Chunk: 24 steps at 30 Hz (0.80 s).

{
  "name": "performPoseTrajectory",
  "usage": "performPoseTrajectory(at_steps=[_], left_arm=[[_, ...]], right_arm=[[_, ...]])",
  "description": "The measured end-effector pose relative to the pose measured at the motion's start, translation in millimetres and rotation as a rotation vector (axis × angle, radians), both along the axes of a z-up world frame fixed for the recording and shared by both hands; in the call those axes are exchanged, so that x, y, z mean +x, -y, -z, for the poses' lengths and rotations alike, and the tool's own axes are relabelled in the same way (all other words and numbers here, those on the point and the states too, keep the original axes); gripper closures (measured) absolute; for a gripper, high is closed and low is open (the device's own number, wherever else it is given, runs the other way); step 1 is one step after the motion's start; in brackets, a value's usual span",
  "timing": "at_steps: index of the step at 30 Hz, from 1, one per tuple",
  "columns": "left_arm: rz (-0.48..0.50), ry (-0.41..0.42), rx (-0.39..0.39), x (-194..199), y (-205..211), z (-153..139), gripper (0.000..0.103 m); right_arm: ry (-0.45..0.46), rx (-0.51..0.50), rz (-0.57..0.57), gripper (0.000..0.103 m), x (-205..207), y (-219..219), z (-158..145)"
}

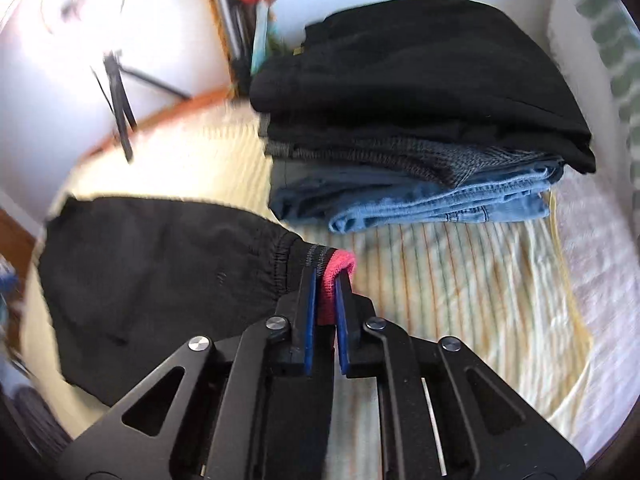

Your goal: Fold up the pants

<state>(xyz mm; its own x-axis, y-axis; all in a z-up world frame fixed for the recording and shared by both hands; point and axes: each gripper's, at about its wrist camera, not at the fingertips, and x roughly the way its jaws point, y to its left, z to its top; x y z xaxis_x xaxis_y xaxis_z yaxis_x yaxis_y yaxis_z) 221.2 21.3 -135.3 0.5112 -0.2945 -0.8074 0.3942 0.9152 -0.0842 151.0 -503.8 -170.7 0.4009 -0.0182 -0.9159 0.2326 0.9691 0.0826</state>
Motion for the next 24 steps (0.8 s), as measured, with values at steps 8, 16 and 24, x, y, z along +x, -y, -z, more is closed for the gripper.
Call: performPoseTrajectory(at_steps=[8,16,24], left_arm=[[-0.209,-0.015,0.04,42.2,-92.9,23.6,0.052],[-0.287,-0.066,-0.018,64.5,-122.4,59.7,0.052],[-0.301,-0.055,-0.025,74.4,-131.8,72.9,0.052]], right_arm=[[0.071,-0.115,0.016,0.057,-20.0,-21.2,-43.5],[0.157,-0.008,-0.195,0.057,11.4,-107.3,-83.5],[0.206,0.066,-0.448,0.057,61.4,-211.0,-82.8]])
